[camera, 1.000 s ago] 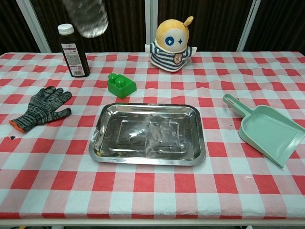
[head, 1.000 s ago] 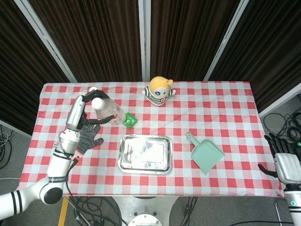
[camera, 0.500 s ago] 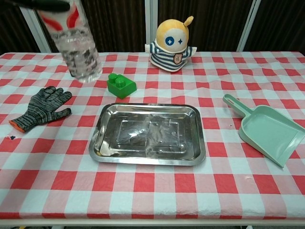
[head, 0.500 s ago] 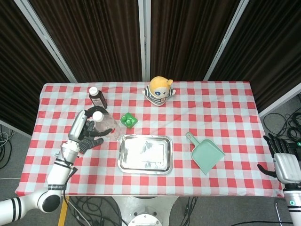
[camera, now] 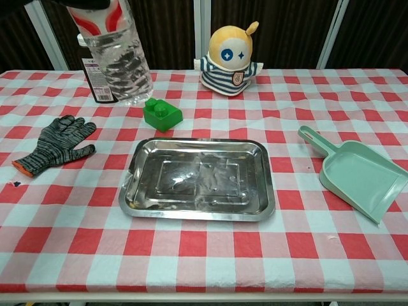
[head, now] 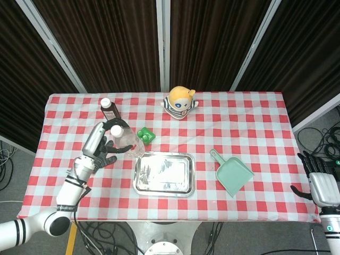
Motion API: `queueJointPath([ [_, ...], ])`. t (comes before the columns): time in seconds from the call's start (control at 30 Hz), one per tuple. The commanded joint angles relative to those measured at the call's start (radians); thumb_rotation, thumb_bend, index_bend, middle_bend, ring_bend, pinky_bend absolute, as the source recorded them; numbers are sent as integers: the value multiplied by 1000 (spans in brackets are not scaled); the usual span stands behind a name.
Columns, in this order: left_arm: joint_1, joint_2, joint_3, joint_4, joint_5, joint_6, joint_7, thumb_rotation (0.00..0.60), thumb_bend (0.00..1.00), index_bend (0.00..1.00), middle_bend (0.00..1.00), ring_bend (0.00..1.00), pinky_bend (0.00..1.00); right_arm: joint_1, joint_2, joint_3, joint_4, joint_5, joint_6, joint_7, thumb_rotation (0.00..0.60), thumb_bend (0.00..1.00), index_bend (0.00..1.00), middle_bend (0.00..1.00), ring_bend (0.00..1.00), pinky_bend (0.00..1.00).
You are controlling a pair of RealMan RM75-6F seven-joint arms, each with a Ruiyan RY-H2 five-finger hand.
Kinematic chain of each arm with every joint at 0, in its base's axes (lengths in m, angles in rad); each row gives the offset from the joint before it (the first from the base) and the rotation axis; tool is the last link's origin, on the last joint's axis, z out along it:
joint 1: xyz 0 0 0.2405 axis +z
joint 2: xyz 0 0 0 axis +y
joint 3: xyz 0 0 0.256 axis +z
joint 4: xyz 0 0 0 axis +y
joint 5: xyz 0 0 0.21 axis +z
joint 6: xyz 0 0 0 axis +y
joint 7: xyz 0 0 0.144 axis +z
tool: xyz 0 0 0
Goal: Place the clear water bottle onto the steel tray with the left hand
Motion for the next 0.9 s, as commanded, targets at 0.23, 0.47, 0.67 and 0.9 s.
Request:
queueJointPath([
  [0.23,57,118,25,-31,-16,-29,-31,600,254,577,645,514,563,0,-5,-5,2,-7,4,-8,600,121,0,0,0,0],
  [0.47,56,80,54,-77,43,10,-13,600,253,575,645,514,563,-3,0,2,-3,2,7,-7,600,121,0,0,0,0],
  [0.67,92,153,56,3,-17,-5,-46,600,253,577,645,514,561,-4,3,1,-1,-4,14,5,600,121,0,0,0,0],
  [0.9,58,104,66,-61,69,-1,-43,600,253,576,645,514,560,-2,-4,-3,0,-5,6,-11,600,121,0,0,0,0],
])
